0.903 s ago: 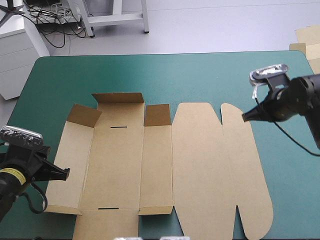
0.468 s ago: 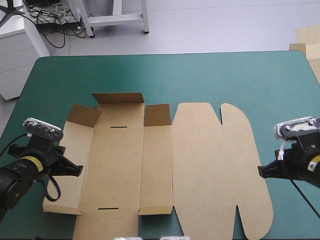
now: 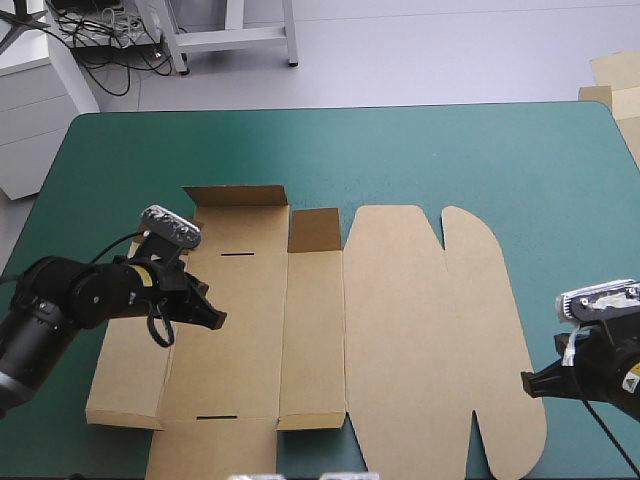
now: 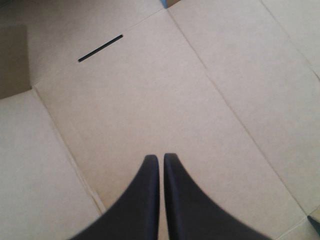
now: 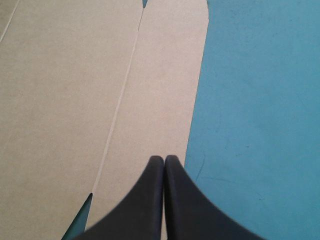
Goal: Fold the box
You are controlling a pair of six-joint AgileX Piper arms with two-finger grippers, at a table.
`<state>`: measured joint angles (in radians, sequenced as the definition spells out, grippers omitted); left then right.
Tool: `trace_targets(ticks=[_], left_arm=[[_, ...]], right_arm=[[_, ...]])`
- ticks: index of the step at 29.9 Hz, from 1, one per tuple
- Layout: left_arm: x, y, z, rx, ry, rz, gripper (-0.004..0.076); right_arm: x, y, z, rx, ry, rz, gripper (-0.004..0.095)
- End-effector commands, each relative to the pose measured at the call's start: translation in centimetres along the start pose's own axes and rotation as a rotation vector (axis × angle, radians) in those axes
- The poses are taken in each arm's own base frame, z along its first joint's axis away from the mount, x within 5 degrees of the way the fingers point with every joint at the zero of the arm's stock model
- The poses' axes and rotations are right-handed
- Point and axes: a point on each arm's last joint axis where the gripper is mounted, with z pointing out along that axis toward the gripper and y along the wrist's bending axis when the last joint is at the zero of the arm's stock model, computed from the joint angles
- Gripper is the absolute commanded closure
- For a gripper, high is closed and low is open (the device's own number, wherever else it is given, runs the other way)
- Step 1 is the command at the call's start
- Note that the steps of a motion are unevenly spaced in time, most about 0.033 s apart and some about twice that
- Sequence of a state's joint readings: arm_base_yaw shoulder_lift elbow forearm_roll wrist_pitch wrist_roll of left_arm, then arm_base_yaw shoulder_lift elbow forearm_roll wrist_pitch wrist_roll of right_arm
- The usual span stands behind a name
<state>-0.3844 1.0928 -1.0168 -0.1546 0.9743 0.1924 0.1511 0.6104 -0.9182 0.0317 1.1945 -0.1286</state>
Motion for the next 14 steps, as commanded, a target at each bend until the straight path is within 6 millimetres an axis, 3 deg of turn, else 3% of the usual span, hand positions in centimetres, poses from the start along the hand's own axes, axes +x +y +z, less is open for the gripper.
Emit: trace_targets(ticks=[1, 6, 14], left_arm=[[-2.6, 0.0, -0.6, 0.058, -0.054, 0.014, 0.0707], [-4.0, 2.5, -0.5, 0.193, -0.011, -0.020, 0.0707], [-2.8, 9.0, -3.1, 0.252, -0.136, -0.233, 0.0708]], right_arm=[[-0.5, -0.1, -0.1, 0.008, -0.051, 0.004, 0.0928], [-0.2, -0.1, 0.4, 0.005, -0.027, 0.005, 0.0928], [0.2, 0.0, 1.0, 0.004, -0.006, 0.005, 0.0928]])
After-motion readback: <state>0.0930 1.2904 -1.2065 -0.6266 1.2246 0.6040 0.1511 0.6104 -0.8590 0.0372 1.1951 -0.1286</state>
